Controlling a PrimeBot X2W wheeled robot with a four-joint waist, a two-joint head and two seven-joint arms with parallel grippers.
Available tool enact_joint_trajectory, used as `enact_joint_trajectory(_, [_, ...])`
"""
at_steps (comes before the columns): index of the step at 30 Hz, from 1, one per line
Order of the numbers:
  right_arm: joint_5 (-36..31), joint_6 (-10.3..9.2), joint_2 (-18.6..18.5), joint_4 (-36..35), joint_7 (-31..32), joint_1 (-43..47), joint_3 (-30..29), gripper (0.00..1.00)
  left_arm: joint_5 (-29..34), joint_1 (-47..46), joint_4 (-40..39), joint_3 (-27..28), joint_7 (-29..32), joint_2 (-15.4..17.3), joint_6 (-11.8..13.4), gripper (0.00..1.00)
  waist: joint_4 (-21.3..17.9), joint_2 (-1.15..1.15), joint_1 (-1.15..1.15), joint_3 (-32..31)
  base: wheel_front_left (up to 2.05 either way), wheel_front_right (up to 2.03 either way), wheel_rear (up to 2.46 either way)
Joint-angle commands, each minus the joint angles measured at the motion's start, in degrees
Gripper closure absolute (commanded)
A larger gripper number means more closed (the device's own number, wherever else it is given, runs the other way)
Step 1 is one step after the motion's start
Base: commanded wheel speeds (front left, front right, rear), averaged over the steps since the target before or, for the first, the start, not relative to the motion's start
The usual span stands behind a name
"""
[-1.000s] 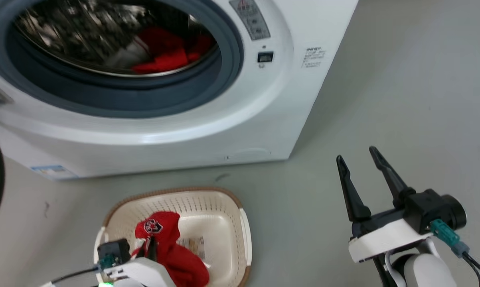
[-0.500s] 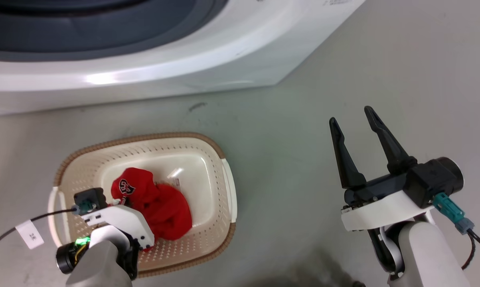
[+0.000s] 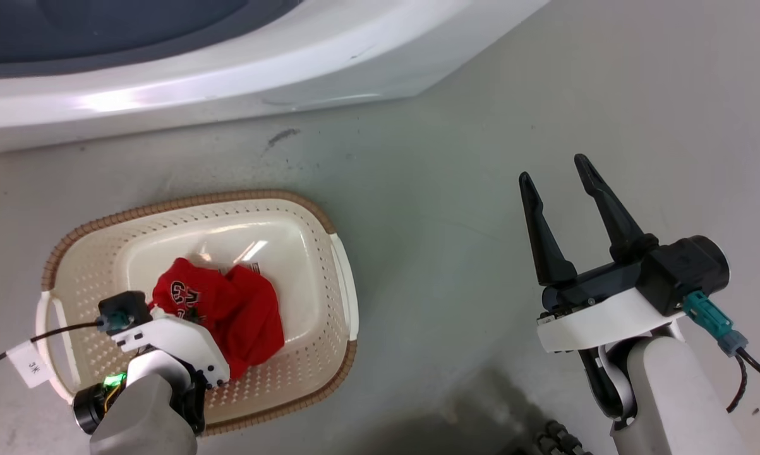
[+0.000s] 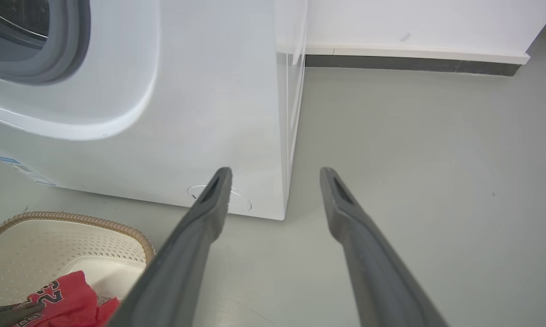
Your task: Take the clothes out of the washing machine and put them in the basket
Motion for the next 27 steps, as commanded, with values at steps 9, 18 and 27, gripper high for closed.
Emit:
enact_joint_trajectory(9, [-1.21,-0.04,0.07,2.34,-0.28,2.84,-1.21,0.00,-1.31,6.94,-0.43,0.66,-3.21,-1.19,-2.79,0.00,1.66,0.00,-0.01,-15.71,0.00,0.00,0.00])
enact_joint_trajectory(18, [-2.88,-0.04,0.07,2.04,0.77,7.63,-3.19,0.00,2.37,15.77,-15.57,2.19,-3.43,-2.61,-1.62,0.00,3.77,0.00,-0.01,-26.39,0.00,0.00,0.00])
enact_joint_trajectory(27, [-4.03,-0.04,0.07,-0.70,3.56,11.70,-5.61,0.00,9.49,22.26,-34.99,4.24,-3.45,-4.91,-0.89,0.00,5.56,0.00,-0.01,-32.18,0.00,0.00,0.00])
